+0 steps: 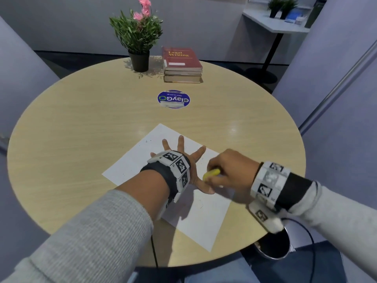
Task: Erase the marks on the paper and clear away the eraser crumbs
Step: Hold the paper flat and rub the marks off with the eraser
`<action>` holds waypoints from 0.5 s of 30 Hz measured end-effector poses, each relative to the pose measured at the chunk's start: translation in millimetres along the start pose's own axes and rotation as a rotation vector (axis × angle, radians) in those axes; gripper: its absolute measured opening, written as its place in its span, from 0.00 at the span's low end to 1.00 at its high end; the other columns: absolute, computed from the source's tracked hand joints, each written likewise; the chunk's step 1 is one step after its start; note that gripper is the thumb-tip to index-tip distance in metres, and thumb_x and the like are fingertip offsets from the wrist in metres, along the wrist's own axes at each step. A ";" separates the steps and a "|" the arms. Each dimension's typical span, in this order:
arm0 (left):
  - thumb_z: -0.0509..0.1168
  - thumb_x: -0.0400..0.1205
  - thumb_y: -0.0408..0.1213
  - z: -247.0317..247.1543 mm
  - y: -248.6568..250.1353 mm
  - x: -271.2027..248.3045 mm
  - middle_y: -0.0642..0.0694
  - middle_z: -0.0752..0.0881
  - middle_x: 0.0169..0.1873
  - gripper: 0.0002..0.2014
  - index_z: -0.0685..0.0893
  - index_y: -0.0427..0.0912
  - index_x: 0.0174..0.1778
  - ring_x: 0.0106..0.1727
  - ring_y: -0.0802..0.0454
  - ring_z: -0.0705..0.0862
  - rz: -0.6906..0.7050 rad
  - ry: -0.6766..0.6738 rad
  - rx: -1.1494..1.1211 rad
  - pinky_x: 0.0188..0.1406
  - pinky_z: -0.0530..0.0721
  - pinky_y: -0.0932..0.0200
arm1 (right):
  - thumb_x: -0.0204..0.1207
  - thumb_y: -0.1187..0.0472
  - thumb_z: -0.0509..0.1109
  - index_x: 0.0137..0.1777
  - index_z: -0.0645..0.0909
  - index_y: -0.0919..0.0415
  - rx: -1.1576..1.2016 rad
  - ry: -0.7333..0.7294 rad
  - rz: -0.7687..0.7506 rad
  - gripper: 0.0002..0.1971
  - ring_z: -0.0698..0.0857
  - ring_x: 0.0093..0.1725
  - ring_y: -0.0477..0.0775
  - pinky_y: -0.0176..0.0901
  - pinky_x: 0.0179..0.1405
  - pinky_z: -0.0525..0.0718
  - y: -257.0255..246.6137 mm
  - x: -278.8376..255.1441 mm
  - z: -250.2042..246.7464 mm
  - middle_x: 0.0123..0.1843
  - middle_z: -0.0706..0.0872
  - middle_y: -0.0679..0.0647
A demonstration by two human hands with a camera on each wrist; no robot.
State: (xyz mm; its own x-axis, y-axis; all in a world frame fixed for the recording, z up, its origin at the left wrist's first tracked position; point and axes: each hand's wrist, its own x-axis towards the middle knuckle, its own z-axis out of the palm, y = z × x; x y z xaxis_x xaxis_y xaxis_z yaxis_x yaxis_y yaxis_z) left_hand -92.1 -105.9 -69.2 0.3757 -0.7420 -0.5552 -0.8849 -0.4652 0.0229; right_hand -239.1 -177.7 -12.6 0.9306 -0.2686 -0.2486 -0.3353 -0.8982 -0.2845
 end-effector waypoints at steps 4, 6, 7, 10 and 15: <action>0.51 0.25 0.90 -1.2 1.8 -4.6 0.43 0.18 0.71 0.74 0.22 0.78 0.67 0.74 0.22 0.22 -0.015 -0.003 -0.044 0.65 0.42 0.13 | 0.71 0.46 0.70 0.39 0.86 0.59 -0.044 0.138 0.126 0.15 0.83 0.33 0.58 0.48 0.34 0.83 28.5 19.4 -18.5 0.32 0.86 0.55; 0.50 0.24 0.90 -0.6 2.6 -2.3 0.41 0.23 0.78 0.74 0.20 0.77 0.66 0.75 0.25 0.21 -0.024 0.003 -0.015 0.64 0.40 0.13 | 0.69 0.46 0.67 0.38 0.85 0.59 -0.053 0.101 0.068 0.16 0.84 0.32 0.58 0.48 0.33 0.84 15.4 12.7 -7.5 0.31 0.86 0.55; 0.50 0.23 0.90 0.2 2.7 -1.2 0.40 0.23 0.78 0.75 0.19 0.77 0.66 0.75 0.25 0.22 -0.025 0.000 -0.011 0.64 0.40 0.13 | 0.67 0.45 0.66 0.38 0.85 0.59 -0.045 0.059 0.018 0.16 0.83 0.31 0.57 0.48 0.32 0.83 5.1 5.4 -0.9 0.30 0.85 0.55; 0.50 0.23 0.90 -0.5 2.0 -1.3 0.44 0.19 0.74 0.75 0.20 0.77 0.66 0.74 0.25 0.21 -0.020 -0.018 -0.021 0.64 0.40 0.13 | 0.70 0.45 0.68 0.38 0.85 0.58 -0.013 0.034 0.043 0.16 0.82 0.29 0.53 0.44 0.30 0.79 10.7 5.3 -7.3 0.29 0.84 0.51; 0.51 0.25 0.90 0.5 -0.2 -3.4 0.43 0.17 0.69 0.73 0.21 0.78 0.66 0.73 0.23 0.20 -0.006 0.008 -0.055 0.65 0.40 0.13 | 0.70 0.46 0.69 0.35 0.84 0.58 -0.032 0.122 0.095 0.15 0.80 0.28 0.53 0.47 0.32 0.82 23.2 13.0 -11.0 0.28 0.83 0.52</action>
State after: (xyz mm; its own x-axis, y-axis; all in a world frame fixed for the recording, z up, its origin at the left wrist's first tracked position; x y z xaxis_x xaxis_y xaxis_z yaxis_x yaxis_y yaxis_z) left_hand -93.4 -103.0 -67.8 0.3836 -0.7428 -0.5487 -0.8660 -0.4957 0.0657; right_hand -233.1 -205.8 -12.2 0.9066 -0.3914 -0.1578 -0.4195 -0.8770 -0.2345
